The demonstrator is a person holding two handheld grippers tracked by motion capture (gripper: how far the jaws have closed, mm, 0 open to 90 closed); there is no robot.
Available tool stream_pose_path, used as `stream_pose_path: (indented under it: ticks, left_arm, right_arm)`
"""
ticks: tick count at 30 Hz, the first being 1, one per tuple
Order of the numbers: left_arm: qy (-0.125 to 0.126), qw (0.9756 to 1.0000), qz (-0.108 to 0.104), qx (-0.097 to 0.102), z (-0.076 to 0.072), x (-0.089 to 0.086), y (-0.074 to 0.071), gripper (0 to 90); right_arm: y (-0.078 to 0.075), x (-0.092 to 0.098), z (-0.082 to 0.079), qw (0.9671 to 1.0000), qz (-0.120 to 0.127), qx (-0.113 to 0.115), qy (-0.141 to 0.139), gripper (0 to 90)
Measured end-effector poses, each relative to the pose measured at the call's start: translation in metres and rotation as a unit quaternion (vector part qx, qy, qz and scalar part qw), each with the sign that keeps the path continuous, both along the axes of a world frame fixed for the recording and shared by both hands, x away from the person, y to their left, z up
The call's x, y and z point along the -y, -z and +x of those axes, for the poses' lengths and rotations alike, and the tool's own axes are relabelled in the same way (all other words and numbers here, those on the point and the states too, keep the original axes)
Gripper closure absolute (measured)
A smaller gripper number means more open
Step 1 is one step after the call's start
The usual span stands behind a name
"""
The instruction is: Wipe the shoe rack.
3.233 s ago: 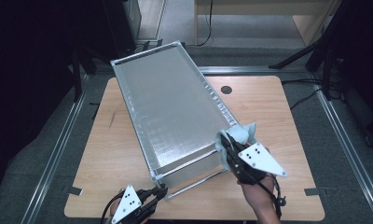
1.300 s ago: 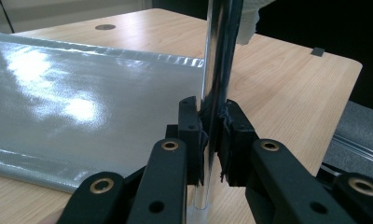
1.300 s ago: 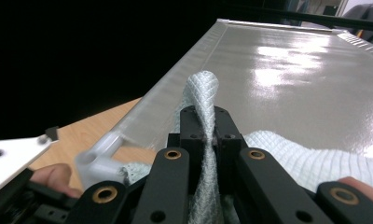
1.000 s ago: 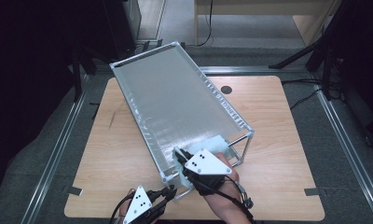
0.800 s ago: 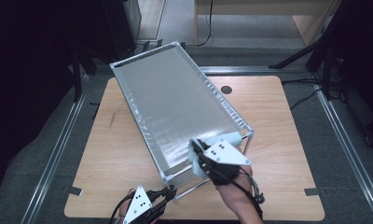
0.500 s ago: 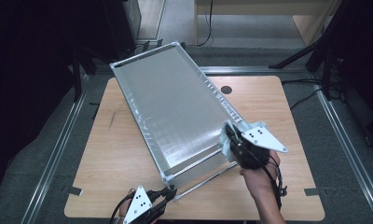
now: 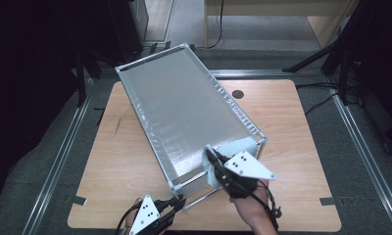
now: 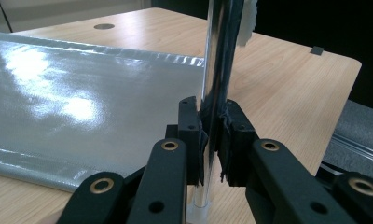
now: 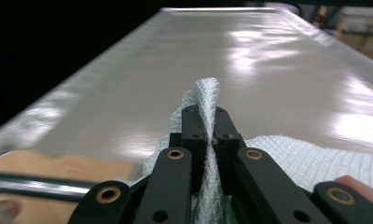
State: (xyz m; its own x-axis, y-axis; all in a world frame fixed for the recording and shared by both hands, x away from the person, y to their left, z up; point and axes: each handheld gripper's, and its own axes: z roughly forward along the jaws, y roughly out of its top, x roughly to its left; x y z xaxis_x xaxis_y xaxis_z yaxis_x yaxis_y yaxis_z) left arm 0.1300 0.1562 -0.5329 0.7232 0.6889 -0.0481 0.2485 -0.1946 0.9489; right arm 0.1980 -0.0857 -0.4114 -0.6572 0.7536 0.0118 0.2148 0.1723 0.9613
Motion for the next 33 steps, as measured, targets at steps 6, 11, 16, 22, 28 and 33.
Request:
stream_pose_path:
  ticks: [6, 11, 16, 22, 28, 33]
  left_arm:
    - [0.004, 1.0, 0.0, 0.0, 0.0, 0.0, 0.0, 81.3]
    - [0.005, 1.0, 0.002, -0.001, 0.0, 0.0, 0.0, 81.3]
    - [0.007, 1.0, 0.003, -0.001, 0.0, 0.0, 0.0, 81.3]
    - [0.006, 1.0, 0.004, 0.0, 0.0, 0.001, 0.0, 81.3]
    - [0.006, 1.0, 0.003, -0.001, 0.0, 0.001, 0.0, 81.3]
    - [0.006, 1.0, 0.004, 0.0, 0.0, 0.001, 0.0, 81.3]
  right_arm:
    - [0.006, 0.006, -0.017, 0.9985, 0.003, 0.045, -0.032, 86.3]
    - [0.015, 0.036, -0.028, 0.9943, 0.02, 0.099, -0.034, 86.5]
    - [0.041, 0.069, -0.034, 0.9891, 0.022, 0.141, -0.037, 85.6]
    - [0.094, 0.085, -0.007, 0.9969, -0.004, 0.079, 0.007, 86.1]
    - [0.13, 0.088, 0.02, 0.9961, -0.06, -0.04, 0.05, 81.5]
    - [0.131, 0.099, 0.023, 0.9857, -0.104, -0.088, 0.099, 59.7]
